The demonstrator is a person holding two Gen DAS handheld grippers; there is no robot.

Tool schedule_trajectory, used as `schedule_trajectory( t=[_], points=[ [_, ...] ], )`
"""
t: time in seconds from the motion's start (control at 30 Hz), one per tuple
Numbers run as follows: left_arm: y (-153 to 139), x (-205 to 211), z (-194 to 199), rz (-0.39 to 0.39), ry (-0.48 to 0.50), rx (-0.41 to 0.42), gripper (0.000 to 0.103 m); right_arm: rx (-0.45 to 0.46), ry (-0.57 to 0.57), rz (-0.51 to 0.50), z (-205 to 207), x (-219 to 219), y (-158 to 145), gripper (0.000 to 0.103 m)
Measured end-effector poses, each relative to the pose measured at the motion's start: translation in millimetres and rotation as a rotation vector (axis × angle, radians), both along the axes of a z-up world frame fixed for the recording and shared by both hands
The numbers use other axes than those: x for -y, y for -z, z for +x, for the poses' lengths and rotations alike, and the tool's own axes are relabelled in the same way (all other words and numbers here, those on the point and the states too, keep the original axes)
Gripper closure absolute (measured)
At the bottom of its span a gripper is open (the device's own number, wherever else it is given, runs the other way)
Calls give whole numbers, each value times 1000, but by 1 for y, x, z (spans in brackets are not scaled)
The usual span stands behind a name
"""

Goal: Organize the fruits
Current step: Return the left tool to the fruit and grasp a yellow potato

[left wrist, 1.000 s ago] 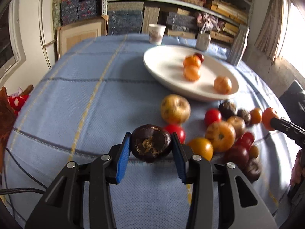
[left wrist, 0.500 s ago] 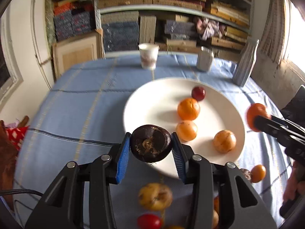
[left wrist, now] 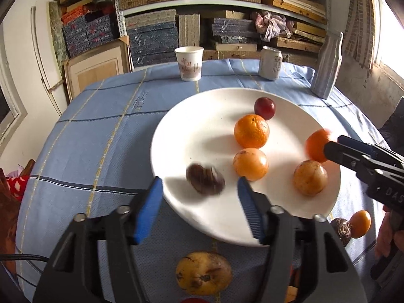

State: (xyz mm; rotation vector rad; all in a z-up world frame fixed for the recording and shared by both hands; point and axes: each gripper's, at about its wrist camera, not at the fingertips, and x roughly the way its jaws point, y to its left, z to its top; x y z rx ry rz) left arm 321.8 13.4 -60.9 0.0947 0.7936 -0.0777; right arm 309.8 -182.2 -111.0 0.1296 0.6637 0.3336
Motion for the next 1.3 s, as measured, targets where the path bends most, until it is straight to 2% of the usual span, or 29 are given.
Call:
schedule_trajectory(
  t=[0.07, 0.13, 0.2, 0.37, 0.4, 0.5, 0.67, 0.8, 0.97, 1.2, 1.3],
  points=[
    [-3, -1, -3, 0, 0, 9, 37, 21, 4, 7, -6, 2, -6, 47],
    [-6, -5, -7, -11, -8, 20, 28, 46, 6, 20, -15, 6, -15, 45],
    [-11, -10, -15, -21, -16, 45, 12, 76, 7, 27, -25, 10, -24, 36],
    [-24, -29, -40, -64, -54, 94, 5, 175, 51, 22, -65, 25, -41, 21],
    [-21, -34, -47, -69, -63, 89, 5, 182, 62, 23, -73, 30, -39, 15],
    [-7, -46, -62, -45, -93, 50, 5, 164, 100, 27, -93, 45, -23, 7],
    [11, -60, -78, -24, -142, -4, 5, 57, 155, 47, -100, 61, -4, 7],
    [14, -57, -86, -3, -134, 8, 5, 64, 181, 60, -102, 66, -4, 5],
    [15, -40, -86, 30, -80, 19, 5, 44, 178, 54, -100, 65, 0, 5],
    [21, -24, -76, 111, -48, 14, 5, 40, 178, 47, -100, 64, 1, 5],
    [22, -27, -70, 85, -40, 3, 4, 33, 177, 49, -99, 63, 2, 5]
  ],
)
